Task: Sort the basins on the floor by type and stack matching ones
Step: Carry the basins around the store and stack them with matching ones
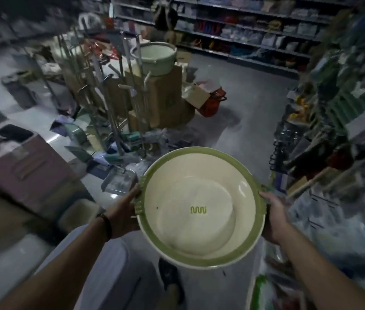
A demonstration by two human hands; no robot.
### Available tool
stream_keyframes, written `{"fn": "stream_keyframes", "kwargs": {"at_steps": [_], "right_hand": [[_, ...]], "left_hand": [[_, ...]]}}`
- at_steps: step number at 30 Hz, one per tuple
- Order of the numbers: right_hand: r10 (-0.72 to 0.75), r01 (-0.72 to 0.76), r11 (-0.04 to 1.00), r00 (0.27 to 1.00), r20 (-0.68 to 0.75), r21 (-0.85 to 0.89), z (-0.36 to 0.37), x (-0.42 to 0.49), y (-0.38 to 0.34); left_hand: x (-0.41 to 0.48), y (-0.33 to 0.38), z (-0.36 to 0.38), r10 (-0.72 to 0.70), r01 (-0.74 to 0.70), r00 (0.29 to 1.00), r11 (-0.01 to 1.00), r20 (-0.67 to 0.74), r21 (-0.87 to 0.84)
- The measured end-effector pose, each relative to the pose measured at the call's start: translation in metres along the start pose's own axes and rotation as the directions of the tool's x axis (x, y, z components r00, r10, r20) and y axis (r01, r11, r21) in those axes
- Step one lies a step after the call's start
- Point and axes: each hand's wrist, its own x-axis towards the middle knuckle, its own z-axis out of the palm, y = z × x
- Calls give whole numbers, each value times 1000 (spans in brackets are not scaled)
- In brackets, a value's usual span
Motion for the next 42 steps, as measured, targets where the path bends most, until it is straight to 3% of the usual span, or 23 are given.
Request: {"fn": "stream_keyframes", "kwargs": {"at_steps": [3, 9, 16, 23, 32, 36, 39, 42], "right_hand": [[17, -17, 999, 1000, -2, -50, 36, 74, -29], [59, -64, 972, 998, -28, -227, 98, 217, -79], [262, -210, 864, 964, 53, -457, 153, 401, -100], [449, -239, 704, 879, 159, -669, 206, 600, -59], [459, -139, 616, 863, 210, -775, 280, 781, 31], [464, -154, 612, 864, 194, -775, 284, 829, 78], [495, -164, 550, 854, 161, -819, 284, 834, 103], [435, -119, 493, 891, 127, -862, 289, 829, 108]], "left_hand": [[63, 32, -10, -30, 34, 998, 995, 47, -95], [172, 77, -28, -84, 85, 995, 996, 57, -21], [303, 96, -33, -172, 169, 985, 981, -30, -92], [451, 64, -54, -230, 176, 956, 946, -181, -273], [600, -14, -108, -314, 199, 910, 903, -271, -380], [641, -35, -115, -379, 211, 843, 885, -381, -414], [654, -41, -114, -425, 256, 787, 885, -448, -389], [651, -43, -118, -422, 265, 782, 891, -458, -369]]}}
